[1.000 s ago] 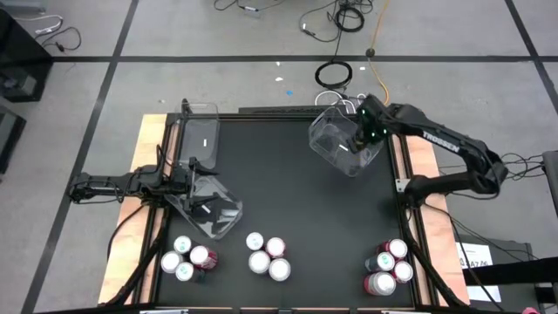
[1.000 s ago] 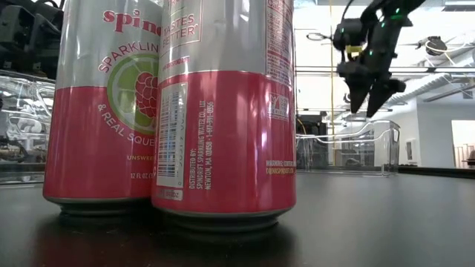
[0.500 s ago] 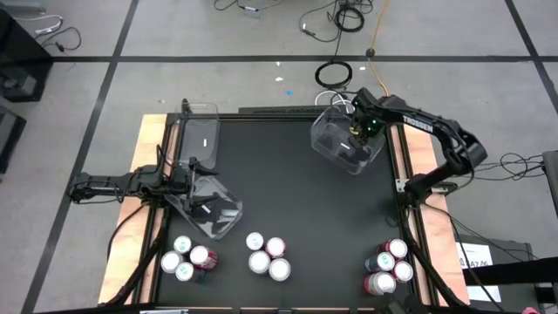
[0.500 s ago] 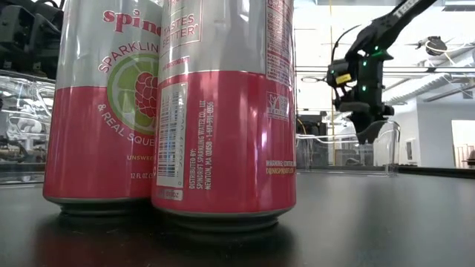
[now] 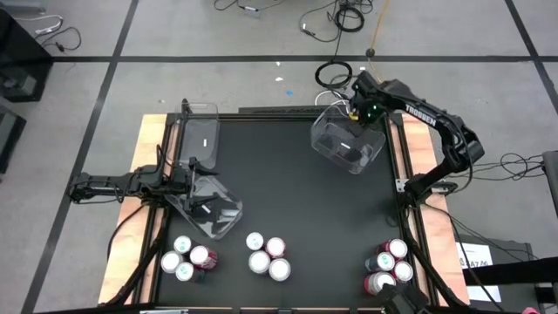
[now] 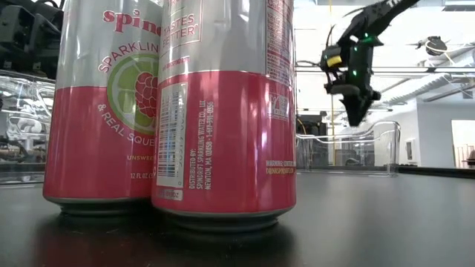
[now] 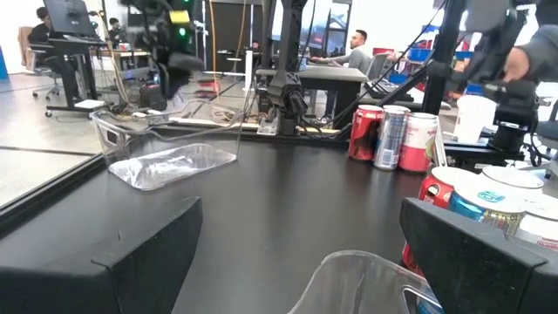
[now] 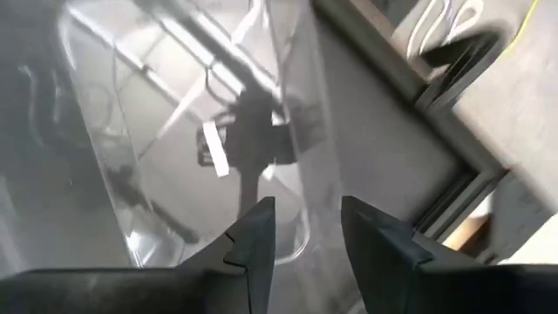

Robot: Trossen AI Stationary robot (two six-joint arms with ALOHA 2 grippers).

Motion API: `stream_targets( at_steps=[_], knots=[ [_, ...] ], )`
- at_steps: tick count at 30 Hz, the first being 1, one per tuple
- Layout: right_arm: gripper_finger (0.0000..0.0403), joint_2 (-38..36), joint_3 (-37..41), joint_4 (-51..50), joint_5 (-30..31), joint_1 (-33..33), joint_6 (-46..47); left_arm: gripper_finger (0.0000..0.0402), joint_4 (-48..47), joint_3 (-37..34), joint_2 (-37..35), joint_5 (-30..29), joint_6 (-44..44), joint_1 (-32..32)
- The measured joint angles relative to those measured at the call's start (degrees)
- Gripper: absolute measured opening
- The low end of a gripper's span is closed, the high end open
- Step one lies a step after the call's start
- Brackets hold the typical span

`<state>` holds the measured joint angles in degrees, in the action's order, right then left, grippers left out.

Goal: Sort soda cans
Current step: Move the top right transparent bin to the middle right

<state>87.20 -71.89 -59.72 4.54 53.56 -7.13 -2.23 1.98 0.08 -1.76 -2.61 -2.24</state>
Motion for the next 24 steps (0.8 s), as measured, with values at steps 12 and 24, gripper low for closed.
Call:
stream_targets(
  at_steps=[12,24],
  knots=[
    [0.0134,8.2,0.4,-2.3,-1.2,5.0,-3.1,0.0398,0.0,0.0,0.0,0.0,0.0,0.0],
    [0.0106,12.6,0.4,-1.5,-1.5,5.4,-3.0,0.0398,0.0,0.0,0.0,0.0,0.0,0.0]
  ],
)
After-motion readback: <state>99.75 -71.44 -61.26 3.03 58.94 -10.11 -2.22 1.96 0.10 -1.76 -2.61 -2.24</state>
